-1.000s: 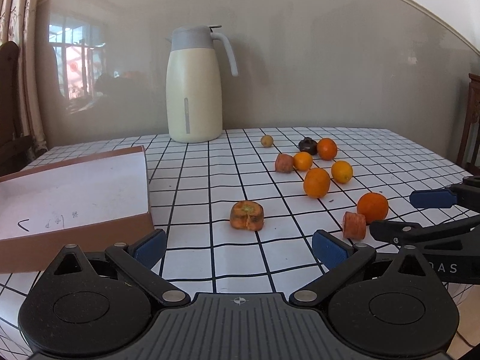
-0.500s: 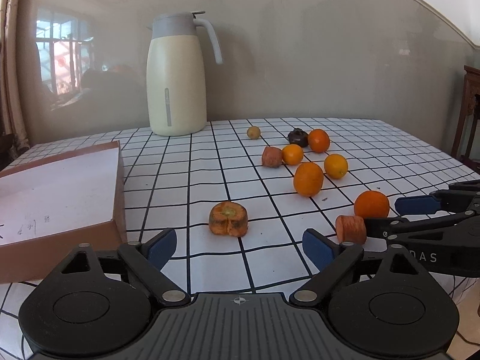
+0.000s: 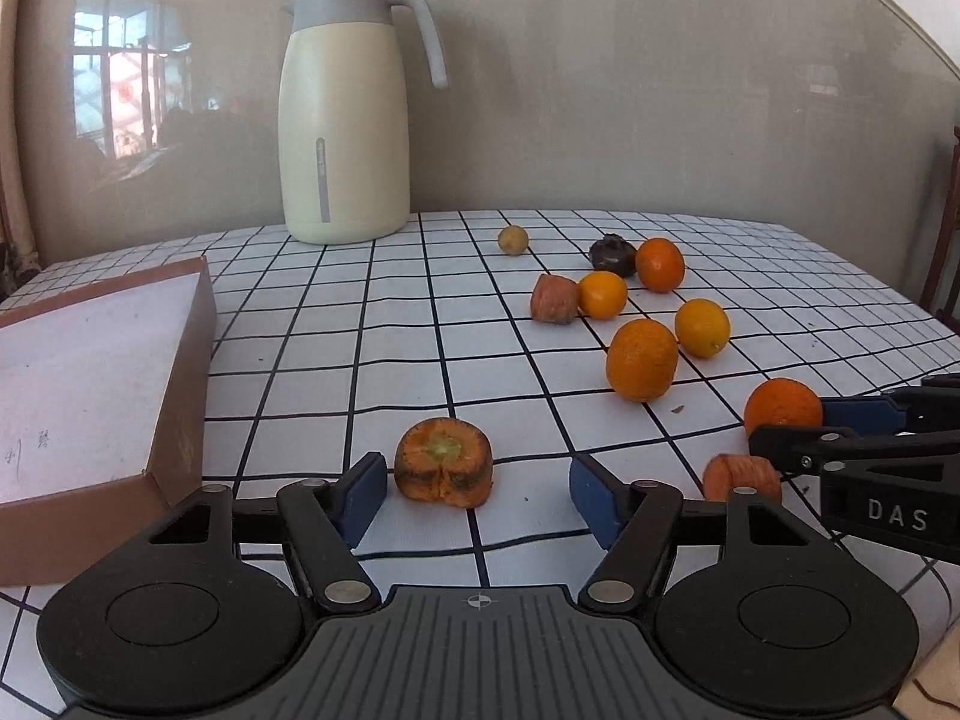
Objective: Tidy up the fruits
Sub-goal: 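Close the left gripper on the cut orange slice while the right gripper grasps an orange, then carry the slice and orange to the white tray and open both grippers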
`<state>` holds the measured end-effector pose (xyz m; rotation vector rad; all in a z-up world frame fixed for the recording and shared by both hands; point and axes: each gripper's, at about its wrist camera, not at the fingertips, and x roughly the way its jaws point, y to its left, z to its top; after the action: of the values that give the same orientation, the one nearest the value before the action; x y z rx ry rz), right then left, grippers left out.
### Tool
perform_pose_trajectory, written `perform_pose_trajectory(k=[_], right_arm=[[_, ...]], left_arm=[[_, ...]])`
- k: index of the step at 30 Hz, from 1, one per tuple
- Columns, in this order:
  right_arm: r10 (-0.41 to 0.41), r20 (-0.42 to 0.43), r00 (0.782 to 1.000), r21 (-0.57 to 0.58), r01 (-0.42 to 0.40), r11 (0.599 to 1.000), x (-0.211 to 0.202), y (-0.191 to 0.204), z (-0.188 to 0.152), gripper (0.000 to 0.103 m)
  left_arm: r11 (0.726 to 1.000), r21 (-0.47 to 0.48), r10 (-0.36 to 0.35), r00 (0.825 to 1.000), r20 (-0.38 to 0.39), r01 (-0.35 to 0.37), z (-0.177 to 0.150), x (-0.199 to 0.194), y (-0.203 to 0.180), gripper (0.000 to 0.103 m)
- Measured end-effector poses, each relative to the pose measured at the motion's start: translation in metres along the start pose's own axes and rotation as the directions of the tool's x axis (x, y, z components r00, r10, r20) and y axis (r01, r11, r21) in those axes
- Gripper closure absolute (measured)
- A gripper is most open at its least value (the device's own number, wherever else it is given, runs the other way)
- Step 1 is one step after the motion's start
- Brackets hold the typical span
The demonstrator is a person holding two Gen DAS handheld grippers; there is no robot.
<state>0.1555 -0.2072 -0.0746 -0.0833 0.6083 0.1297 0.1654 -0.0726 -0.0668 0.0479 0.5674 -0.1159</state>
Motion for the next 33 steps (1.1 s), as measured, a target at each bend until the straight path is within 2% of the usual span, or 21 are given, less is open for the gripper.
perform_pose_trajectory(k=[1, 3, 5, 11, 18, 26, 33], right_arm=[[0.001, 0.000, 1.000, 0.000, -0.001, 1.000, 0.000, 0.000, 0.000, 0.075], [0.003, 0.001, 1.000, 0.000, -0.003, 1.000, 0.000, -0.001, 0.000, 0.075], [-0.006, 0.002, 1.000, -0.009, 0.006, 1.000, 0.002, -0.001, 0.000, 0.074], [0.002, -0.013, 1.000, -0.001, -0.002, 1.000, 0.005, -0.003, -0.001, 0.076], [-0.014, 0.007, 1.000, 0.006, 0.014, 1.000, -0.004, -0.007, -0.003, 0.076], [-0.014, 0.060, 0.998, 0.022, 0.013, 1.000, -0.022, -0.008, -0.001, 0.076], [0.029, 0.121, 0.992, 0.000, -0.030, 1.000, -0.040, 0.011, 0.006, 0.076]], left_arm=[[1.000, 0.002, 0.005, 1.000, 0.001, -0.005, 0.000, 0.001, 0.000, 0.039], [1.000, 0.000, 0.001, 1.000, 0.006, -0.001, 0.001, 0.002, -0.001, 0.058], [1.000, 0.003, -0.012, 1.000, 0.009, 0.012, 0.002, 0.001, -0.001, 0.068], [1.000, 0.015, -0.022, 1.000, 0.018, 0.022, 0.000, -0.001, -0.002, 0.068], [0.999, 0.013, -0.035, 0.999, 0.031, 0.034, -0.003, -0.009, -0.002, 0.068], [0.999, 0.020, -0.035, 0.996, 0.081, 0.034, -0.002, -0.045, 0.006, 0.068], [1.000, 0.019, -0.010, 0.992, 0.127, 0.008, 0.004, -0.080, 0.023, 0.068]])
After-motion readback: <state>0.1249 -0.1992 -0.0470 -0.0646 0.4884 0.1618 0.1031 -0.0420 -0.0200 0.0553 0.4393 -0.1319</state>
